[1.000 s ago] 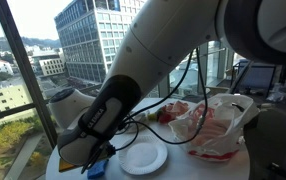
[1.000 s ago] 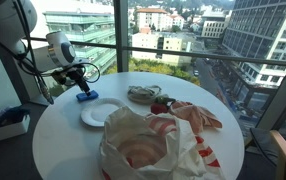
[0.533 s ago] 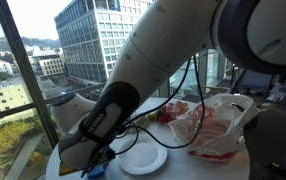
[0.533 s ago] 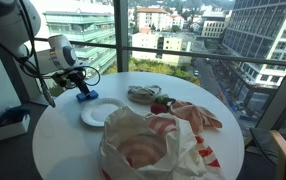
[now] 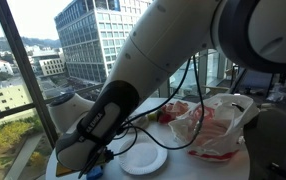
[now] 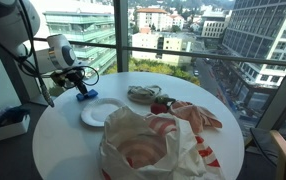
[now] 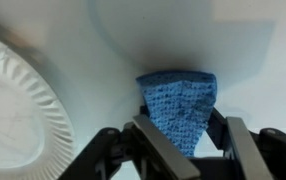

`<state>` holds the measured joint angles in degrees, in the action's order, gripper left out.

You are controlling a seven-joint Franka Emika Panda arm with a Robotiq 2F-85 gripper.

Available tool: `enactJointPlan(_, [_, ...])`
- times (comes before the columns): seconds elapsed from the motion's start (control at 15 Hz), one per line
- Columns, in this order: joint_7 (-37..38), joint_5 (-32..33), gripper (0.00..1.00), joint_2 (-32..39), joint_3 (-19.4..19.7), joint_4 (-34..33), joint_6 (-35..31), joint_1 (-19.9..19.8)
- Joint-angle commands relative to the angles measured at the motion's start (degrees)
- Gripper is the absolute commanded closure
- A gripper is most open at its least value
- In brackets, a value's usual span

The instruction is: Use the blue sponge to wipe the white plate.

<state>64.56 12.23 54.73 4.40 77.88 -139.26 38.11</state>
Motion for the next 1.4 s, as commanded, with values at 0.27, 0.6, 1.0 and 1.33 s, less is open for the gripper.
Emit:
enactJointPlan(0.27, [-1.8,-0.1,0.92,-7.5,0.2,4.5,1.3,-1.6])
enactJointPlan(0.6, [-1.2,0.7,0.95,-13.7,0.7,10.3,2.7,-4.7])
enactJointPlan(1.0, [-0.1,1.9,0.94,-21.0,0.2,22.2,3.4,-9.2])
enactJointPlan(1.33, [1.1,2.6,0.94,-22.0,-0.5,30.4,-0.6,-10.6])
